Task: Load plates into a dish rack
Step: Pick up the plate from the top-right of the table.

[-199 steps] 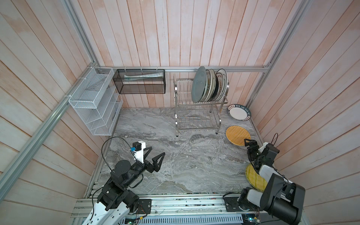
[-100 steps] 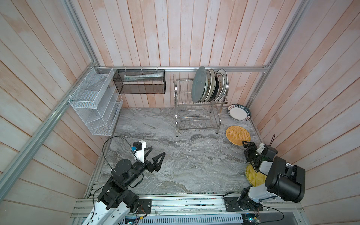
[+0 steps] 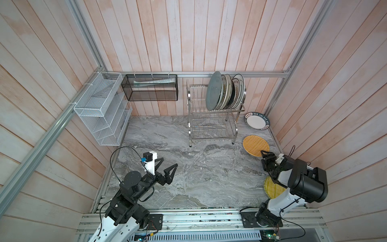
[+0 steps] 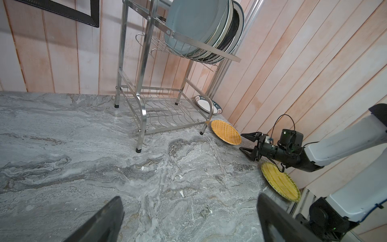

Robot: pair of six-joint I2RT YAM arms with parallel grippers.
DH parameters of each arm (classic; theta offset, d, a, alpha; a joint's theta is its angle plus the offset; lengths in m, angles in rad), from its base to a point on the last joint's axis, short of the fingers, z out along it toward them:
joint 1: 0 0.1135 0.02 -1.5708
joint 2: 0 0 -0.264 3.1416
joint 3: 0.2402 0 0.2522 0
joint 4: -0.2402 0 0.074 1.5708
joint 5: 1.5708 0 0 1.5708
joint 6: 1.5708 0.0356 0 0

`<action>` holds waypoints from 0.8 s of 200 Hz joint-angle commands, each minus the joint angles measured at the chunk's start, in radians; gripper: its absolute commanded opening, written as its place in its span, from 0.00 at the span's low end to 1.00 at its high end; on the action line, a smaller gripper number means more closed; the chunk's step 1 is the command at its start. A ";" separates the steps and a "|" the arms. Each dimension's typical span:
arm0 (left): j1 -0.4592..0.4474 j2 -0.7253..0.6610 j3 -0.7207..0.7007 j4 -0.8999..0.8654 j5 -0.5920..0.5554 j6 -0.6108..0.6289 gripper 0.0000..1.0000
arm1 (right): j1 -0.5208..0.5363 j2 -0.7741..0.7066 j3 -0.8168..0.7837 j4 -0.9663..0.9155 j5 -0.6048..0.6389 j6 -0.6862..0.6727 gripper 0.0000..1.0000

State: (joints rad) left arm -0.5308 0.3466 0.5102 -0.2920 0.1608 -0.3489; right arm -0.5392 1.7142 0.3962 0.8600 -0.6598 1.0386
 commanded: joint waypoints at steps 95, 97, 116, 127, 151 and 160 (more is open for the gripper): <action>0.013 0.005 0.010 0.027 0.020 -0.004 1.00 | -0.003 0.233 0.079 0.127 0.012 0.142 0.61; 0.012 0.006 0.011 0.027 0.019 -0.003 1.00 | -0.002 0.236 0.081 0.128 0.013 0.144 0.61; 0.015 0.009 0.011 0.028 0.019 -0.003 1.00 | 0.002 0.262 0.092 0.138 0.014 0.155 0.55; 0.015 0.012 0.011 0.030 0.020 -0.004 1.00 | 0.004 0.274 0.097 0.145 0.015 0.163 0.51; 0.018 0.017 0.010 0.030 0.022 -0.004 1.00 | 0.010 0.293 0.099 0.174 0.019 0.177 0.40; 0.021 0.021 0.011 0.030 0.023 -0.005 1.00 | 0.010 0.295 0.101 0.173 0.022 0.178 0.36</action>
State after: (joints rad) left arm -0.5186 0.3611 0.5102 -0.2825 0.1753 -0.3492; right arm -0.5373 1.9659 0.5034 1.0992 -0.6773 1.2034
